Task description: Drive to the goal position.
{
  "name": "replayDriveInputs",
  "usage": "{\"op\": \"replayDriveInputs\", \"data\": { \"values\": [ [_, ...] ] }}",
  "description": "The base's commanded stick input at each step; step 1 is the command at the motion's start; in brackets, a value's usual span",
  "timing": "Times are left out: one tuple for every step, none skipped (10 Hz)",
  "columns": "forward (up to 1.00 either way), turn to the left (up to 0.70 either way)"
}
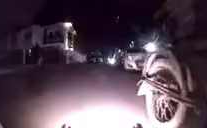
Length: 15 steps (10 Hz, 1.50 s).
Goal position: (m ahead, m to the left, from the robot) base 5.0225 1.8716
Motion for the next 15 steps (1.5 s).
{"op": "replayDriveInputs", "data": {
  "values": [
    [0.6, -0.15],
    [0.6, -0.15],
    [0.6, -0.15],
    [0.6, -0.15],
    [0.6, -0.15],
    [0.6, 0.0],
    [0.6, 0.0],
    [0.6, 0.0],
    [0.6, 0.0],
    [0.6, 0.0],
    [0.6, 0.0],
    [0.6, -0.02],
    [0.6, -0.14],
    [0.6, -0.15],
    [0.6, -0.15]
  ]
}}
